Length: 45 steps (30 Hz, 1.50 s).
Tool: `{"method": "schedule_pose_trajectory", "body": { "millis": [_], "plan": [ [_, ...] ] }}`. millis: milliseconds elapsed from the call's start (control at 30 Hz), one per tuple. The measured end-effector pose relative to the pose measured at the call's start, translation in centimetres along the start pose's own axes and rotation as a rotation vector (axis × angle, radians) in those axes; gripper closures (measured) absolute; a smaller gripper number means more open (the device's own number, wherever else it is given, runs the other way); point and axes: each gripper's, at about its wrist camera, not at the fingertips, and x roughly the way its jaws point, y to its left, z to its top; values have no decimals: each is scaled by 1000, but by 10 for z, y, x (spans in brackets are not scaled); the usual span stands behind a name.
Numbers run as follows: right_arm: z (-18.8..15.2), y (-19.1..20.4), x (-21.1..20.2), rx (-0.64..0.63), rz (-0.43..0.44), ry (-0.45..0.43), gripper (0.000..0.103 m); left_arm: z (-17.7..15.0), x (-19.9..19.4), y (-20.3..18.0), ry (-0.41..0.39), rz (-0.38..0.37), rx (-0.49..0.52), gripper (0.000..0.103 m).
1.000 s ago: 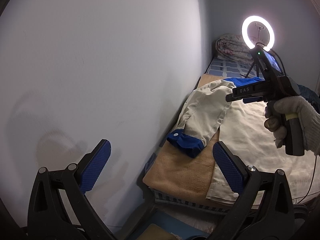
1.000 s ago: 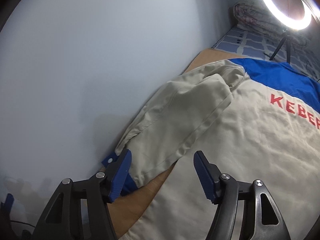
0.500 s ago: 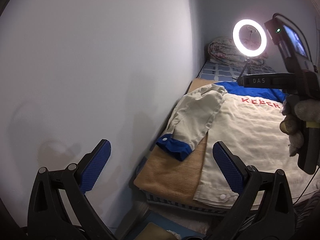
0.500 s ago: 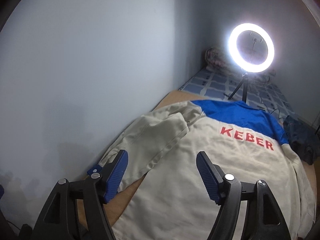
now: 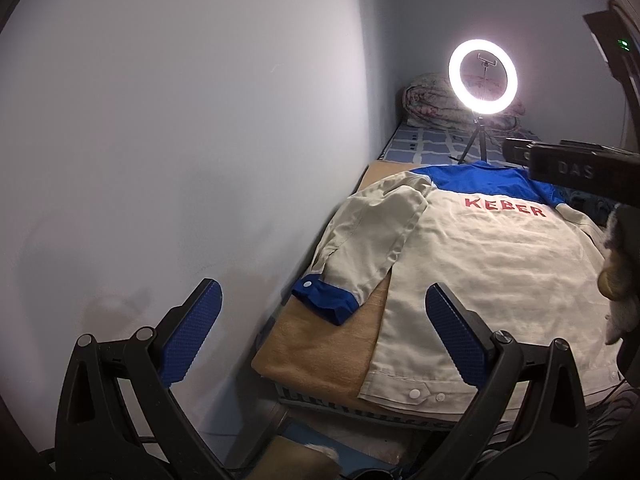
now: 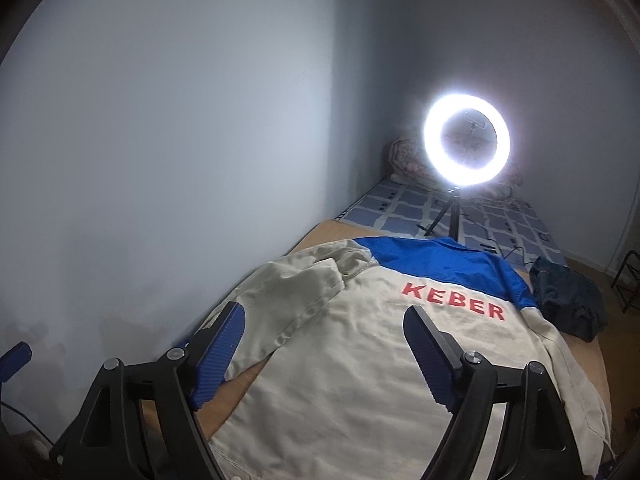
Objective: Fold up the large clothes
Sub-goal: 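Move the right tool toward the blue-cuffed sleeve beside the blanket edge, then close the right gripper on the sleeve's blue cuff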
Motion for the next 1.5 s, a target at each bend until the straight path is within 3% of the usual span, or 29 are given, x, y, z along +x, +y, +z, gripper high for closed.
{"method": "schedule_pose_trajectory", "body": {
  "millis": [533,733,1033,1133,1333,1500],
  "plan": [
    [-23,-34,-36,8,-53,-19,17,3,-18,-11,-20,-5,-1,0],
    [-24,-37,-26,13,8,2,16,3,-17,-8,-19,-3,-1,0],
    [-16,-7,62,18,336,160,17,-29,5,29,18,72,-3,0],
    [-14,16,107,35,429,249,22,-49,21,49,80,68,-24,0],
    [-29,72,197,115,596,467,37,-78,40,67,124,58,-62,5],
    [-65,109,264,241,625,660,43,-91,63,71,190,19,-98,16]
  ]
}}
